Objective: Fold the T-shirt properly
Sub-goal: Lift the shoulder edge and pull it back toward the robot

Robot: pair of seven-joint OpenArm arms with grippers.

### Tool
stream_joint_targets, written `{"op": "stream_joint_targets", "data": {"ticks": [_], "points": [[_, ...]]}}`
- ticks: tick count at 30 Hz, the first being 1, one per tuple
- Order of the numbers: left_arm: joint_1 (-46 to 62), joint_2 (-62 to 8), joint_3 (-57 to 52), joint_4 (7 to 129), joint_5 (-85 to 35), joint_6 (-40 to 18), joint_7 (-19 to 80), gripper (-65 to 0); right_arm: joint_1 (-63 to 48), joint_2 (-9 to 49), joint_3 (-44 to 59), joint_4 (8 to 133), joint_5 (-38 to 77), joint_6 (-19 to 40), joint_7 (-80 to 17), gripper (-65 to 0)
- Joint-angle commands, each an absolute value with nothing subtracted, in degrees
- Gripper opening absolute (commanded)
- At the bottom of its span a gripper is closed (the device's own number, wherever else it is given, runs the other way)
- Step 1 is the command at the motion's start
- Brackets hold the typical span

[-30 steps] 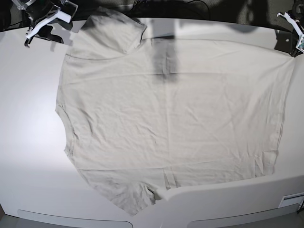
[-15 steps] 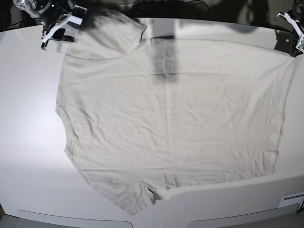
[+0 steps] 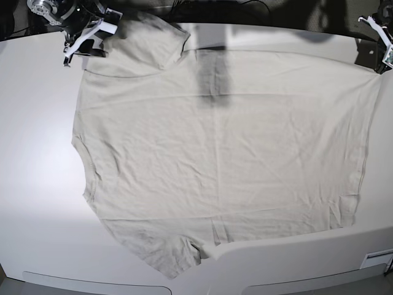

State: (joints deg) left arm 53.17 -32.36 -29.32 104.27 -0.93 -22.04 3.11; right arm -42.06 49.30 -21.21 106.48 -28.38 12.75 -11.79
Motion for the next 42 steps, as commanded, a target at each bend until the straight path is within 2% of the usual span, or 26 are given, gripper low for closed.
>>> {"op": "stream_joint_targets", "data": {"ticks": [1, 5, 8, 12, 15, 21, 34, 37, 42], "points": [[53.6, -33.1, -30.1, 105.0, -0.9, -21.4, 2.1, -65.0, -42.3, 49.8, -21.3, 106.8, -28.3, 13.3, -11.2, -43.7], [53.6, -33.1, -30.1, 105.0, -0.9, -21.4, 2.0, -65.0, -42.2, 49.7, -21.8, 106.8, -28.3, 13.3, -11.6, -53.1], [53.6, -33.1, -30.1, 105.0, -0.9, -21.4, 2.0, -65.0, -42.2, 49.1, -21.8, 106.8, -28.3, 13.2, -12.1, -64.6], [53.6, -33.1, -30.1, 105.0, -0.9, -21.4, 2.0, -65.0, -42.3, 49.1, -21.8, 106.9, -28.3, 12.1, -12.2, -65.0], [53.7, -33.1, -30.1, 105.0, -0.9, -21.4, 2.1, -65.0, -43.0, 49.2, -21.7, 107.6, -28.3, 8.4, -12.1, -65.0], [53.8, -33.1, -30.1, 105.0, -0.9, -21.4, 2.1, -65.0, -50.0, 52.3, -19.4, 113.5, -28.3, 5.8, -14.2, -65.0], [56.8, -33.1, -30.1, 105.0, -0.9, -21.4, 4.6, -65.0, -68.7, 53.1, -1.5, 123.8, -28.3, 4.7, -14.4, -65.0], [56.8, -33.1, -30.7, 105.3, -0.9, -21.4, 2.0, -65.0, -69.2, 53.2, 2.9, 125.3, -25.2, 3.6, -14.4, -65.0], [54.2, -33.0, -32.6, 105.4, -2.0, -21.3, -1.4, -65.0, -65.3, 53.2, 6.4, 124.8, -18.5, 5.2, -13.9, -65.0]]}}
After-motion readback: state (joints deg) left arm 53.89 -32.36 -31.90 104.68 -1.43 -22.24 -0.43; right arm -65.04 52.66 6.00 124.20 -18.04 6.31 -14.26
